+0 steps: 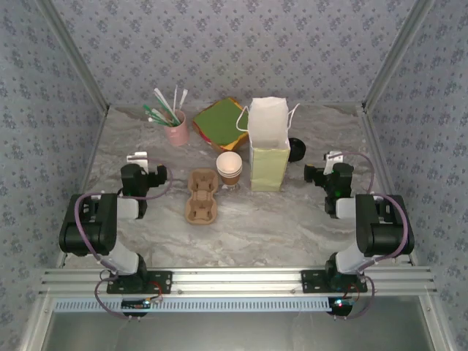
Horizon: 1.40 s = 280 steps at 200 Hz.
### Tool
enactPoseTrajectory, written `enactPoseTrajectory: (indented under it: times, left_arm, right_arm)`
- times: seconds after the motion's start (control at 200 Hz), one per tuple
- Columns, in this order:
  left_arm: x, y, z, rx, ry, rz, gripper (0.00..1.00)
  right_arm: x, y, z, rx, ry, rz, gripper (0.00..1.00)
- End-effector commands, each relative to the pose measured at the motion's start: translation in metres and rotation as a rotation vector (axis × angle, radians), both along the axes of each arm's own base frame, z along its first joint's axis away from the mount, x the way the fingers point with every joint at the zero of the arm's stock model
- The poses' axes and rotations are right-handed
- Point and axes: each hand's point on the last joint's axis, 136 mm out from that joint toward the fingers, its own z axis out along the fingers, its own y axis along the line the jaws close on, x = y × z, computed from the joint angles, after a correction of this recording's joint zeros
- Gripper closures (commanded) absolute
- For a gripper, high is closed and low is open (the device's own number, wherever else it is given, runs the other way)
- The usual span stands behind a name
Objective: Pack the takeout coffee
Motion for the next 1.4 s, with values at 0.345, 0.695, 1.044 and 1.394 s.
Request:
enactPoseTrajectory:
  times: [0.345, 0.695, 1.044, 1.394]
  left_arm:
    - [0.0, -0.001, 0.007, 0.006, -0.021, -0.018, 0.0]
    - [0.0, -0.001, 0.009, 0.004, -0.024, -0.018, 0.0]
    - [0.001, -0.001, 0.008, 0.002, -0.023, -0.019, 0.0]
    - [-0.002, 0.016, 0.039, -0.04, 0.056, 0.065, 0.0]
  right_arm:
    - [-0.002, -0.001, 0.004, -0.006, -0.008, 0.006, 0.0]
    - [-0.003, -0.001, 0.002, -0.006, -0.004, 0.008, 0.0]
    - [-0.002, -0.001, 0.003, -0.004, -0.006, 0.008, 0.0]
    - [-0.005, -0.014, 0.024, -0.03, -0.006, -0.086, 0.0]
